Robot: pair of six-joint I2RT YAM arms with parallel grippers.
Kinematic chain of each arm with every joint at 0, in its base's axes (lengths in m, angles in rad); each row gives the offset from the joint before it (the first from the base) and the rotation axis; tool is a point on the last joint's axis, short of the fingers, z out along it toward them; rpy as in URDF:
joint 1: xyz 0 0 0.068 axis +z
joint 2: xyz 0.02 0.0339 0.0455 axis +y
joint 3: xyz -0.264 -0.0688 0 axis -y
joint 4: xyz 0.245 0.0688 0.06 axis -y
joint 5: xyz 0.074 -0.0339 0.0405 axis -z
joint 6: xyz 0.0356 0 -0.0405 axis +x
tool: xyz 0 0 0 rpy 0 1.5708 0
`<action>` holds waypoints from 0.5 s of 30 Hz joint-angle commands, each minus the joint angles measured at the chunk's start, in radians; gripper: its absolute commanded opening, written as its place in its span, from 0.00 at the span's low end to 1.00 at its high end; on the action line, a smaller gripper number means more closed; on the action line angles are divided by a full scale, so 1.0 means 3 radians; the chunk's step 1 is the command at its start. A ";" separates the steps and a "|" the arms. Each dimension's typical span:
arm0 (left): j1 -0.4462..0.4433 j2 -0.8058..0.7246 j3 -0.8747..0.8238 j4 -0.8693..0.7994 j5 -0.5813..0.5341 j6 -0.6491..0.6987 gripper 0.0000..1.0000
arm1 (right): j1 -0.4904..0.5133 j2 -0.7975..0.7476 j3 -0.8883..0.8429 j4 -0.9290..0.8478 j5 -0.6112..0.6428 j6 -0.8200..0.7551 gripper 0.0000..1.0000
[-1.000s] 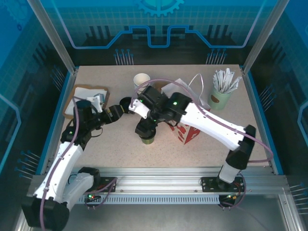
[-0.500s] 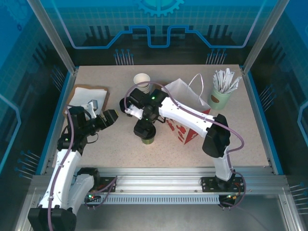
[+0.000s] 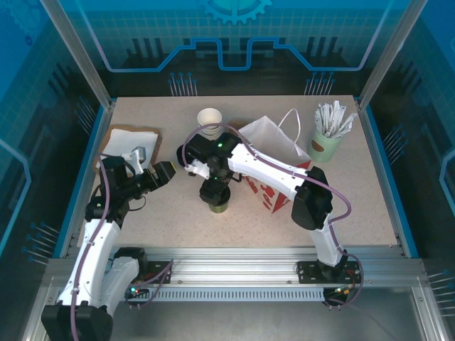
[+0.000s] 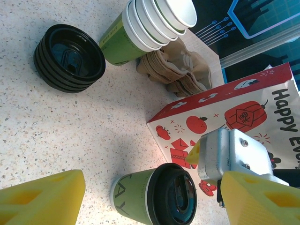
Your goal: Pack the takeout coffee
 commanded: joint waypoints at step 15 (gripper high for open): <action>0.0031 0.0004 -0.0070 0.0106 0.0187 -0.0071 0.77 | 0.0041 0.0124 0.0039 -0.0134 -0.0029 -0.0040 0.82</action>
